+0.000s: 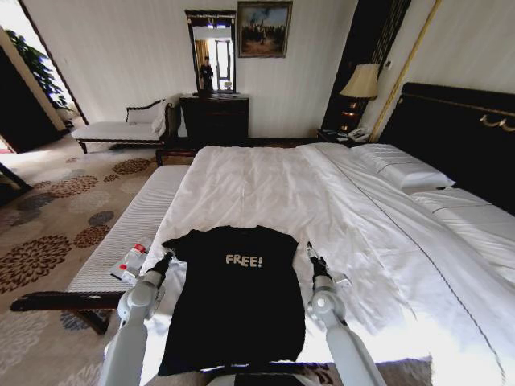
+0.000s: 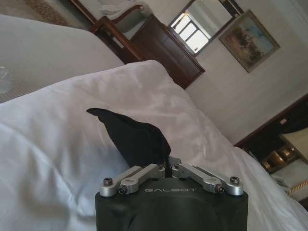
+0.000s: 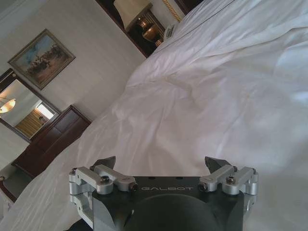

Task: Fold the clothes on the bed.

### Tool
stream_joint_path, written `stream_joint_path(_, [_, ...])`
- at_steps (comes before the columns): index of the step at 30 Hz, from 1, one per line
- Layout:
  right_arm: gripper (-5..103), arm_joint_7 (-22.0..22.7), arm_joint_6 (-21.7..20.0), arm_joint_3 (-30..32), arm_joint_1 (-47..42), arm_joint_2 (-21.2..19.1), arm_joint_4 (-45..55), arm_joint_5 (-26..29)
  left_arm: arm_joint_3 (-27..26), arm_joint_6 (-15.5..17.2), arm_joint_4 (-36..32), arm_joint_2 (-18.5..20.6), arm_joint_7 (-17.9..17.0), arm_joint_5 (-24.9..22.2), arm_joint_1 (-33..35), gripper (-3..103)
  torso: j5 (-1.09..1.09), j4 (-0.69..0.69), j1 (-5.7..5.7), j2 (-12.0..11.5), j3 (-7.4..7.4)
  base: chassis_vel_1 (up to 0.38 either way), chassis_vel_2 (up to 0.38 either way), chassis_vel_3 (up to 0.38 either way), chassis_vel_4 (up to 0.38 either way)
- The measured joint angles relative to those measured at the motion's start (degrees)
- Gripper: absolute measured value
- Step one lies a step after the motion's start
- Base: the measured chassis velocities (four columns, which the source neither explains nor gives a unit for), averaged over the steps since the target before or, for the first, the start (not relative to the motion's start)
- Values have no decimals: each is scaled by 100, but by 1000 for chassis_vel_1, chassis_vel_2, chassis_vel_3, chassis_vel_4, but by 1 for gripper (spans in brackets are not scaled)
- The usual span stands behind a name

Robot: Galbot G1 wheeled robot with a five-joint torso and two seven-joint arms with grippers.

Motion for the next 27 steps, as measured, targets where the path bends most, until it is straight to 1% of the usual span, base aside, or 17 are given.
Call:
stream_joint_path(1, [100,0,0,1,0,0,-1,-1,92,-22,-63,61,48,110,22,1,1,0,0,0,0,0,0,0,0])
stream_joint_path(2, [100,0,0,1,0,0,-1,-1,92,-22,-63,61,48,110,22,1,1,0,0,0,0,0,0,0,0])
stream_joint_path(7, [100,0,13,-1,-13,-5,-45,-21,752,-179,-85,503,274,893,90,1,-1,0,0,0,0,0,0,0,0])
stream_joint_path(8, [100,0,13,-1,-13,-5,-45,-21,752,-179,-85,503,274,893,90,1,-1,0,0,0,0,0,0,0,0])
stream_joint_path(10, [100,0,19,0,-25,-9,-66,-29,949,-206,-27,616,300,1049,36,1,-1,-1,0,0,0,0,0,0,0])
stream_joint_path(11, [100,0,19,0,-25,-9,-66,-29,949,-206,-27,616,300,1049,36,1,-1,-1,0,0,0,0,0,0,0])
stream_joint_path(12, [100,0,22,-2,-28,-12,-85,-37,1110,-217,23,693,314,1163,-29,1,0,-1,0,0,0,0,0,0,0])
stream_joint_path(13, [100,0,22,-2,-28,-12,-85,-37,1110,-217,23,693,314,1163,-29,1,0,-1,0,0,0,0,0,0,0])
stream_joint_path(17, [100,0,23,-43,5,-24,-121,-43,1441,-240,114,884,370,1509,-165,1,0,-1,0,0,0,0,0,0,0])
stream_joint_path(18, [100,0,23,-43,5,-24,-121,-43,1441,-240,114,884,370,1509,-165,1,0,-1,0,0,0,0,0,0,0])
stream_joint_path(22, [100,0,23,-70,40,-19,-166,-74,1785,-248,290,1113,392,1794,-264,1,-1,-1,0,0,0,0,0,0,0])
stream_joint_path(27, [100,-2,23,-82,47,-1,-227,-111,2055,-257,335,1280,428,1966,-278,1,0,0,1,0,0,0,0,0,0])
